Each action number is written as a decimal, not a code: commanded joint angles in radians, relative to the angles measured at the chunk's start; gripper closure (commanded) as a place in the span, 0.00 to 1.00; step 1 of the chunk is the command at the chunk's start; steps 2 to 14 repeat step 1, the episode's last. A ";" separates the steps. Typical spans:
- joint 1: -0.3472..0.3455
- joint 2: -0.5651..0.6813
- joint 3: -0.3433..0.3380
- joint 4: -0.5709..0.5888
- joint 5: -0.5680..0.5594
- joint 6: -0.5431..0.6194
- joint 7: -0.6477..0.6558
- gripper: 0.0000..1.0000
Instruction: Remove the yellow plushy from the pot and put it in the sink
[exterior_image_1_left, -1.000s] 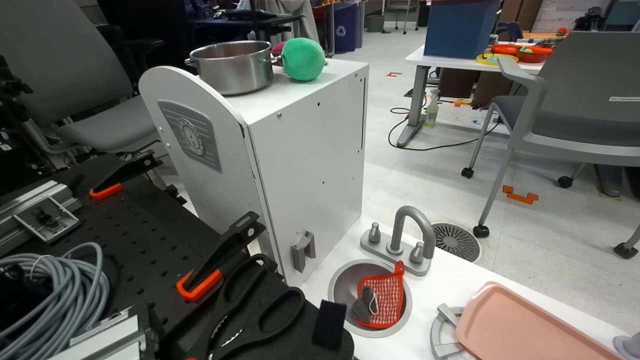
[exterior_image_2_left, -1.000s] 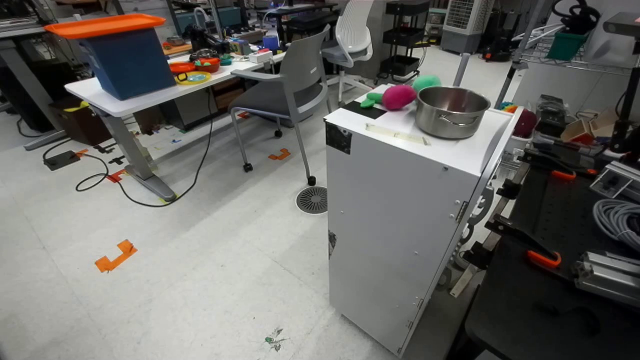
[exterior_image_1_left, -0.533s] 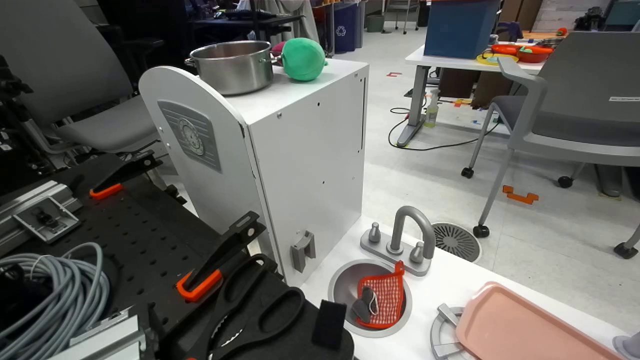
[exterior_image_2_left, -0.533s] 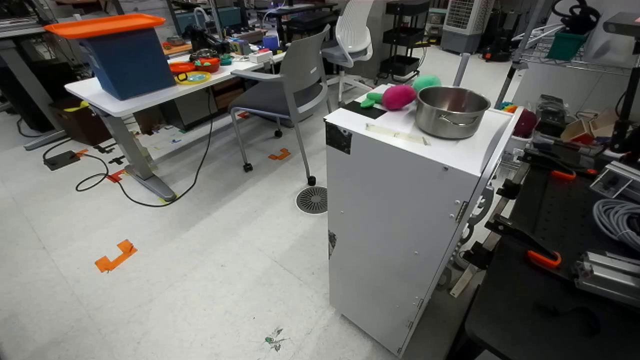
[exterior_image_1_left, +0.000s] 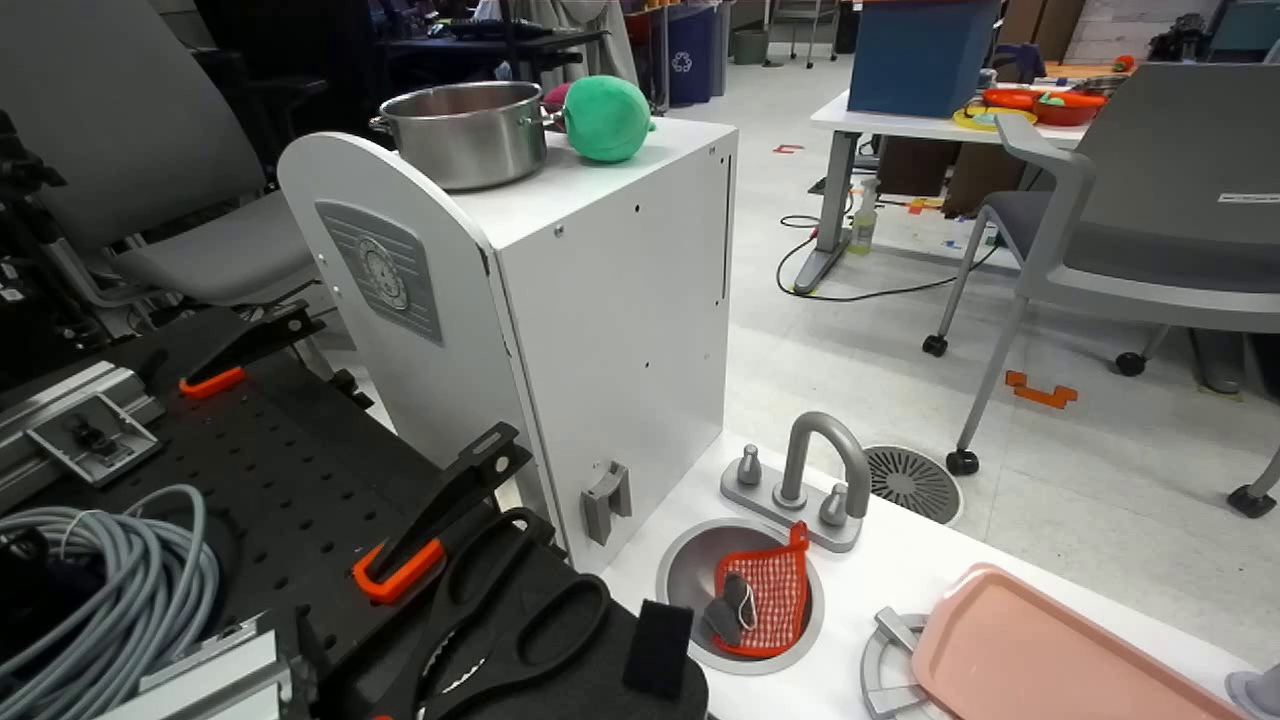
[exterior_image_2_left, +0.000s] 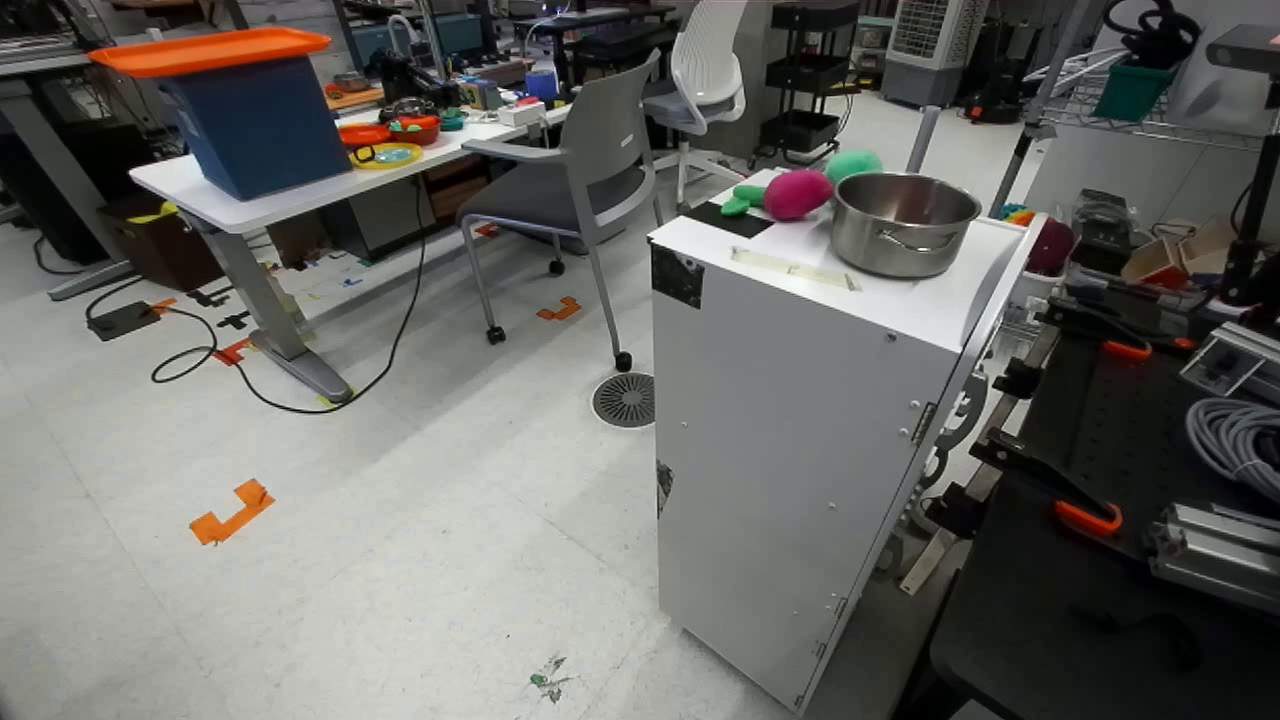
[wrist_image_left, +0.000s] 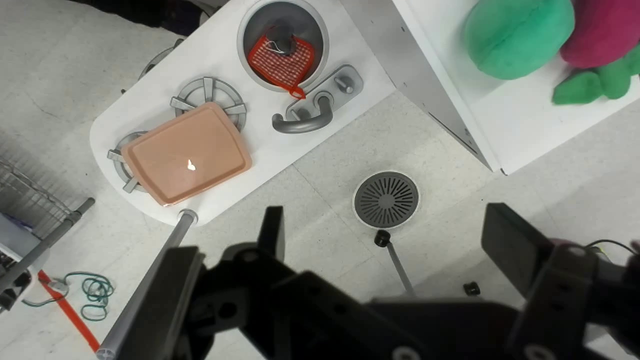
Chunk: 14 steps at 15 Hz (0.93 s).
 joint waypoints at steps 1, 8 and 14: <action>-0.002 0.000 0.001 0.002 0.000 -0.002 -0.001 0.00; -0.002 0.000 0.001 0.002 0.000 -0.002 -0.001 0.00; -0.002 0.000 0.001 0.002 0.000 -0.002 -0.001 0.00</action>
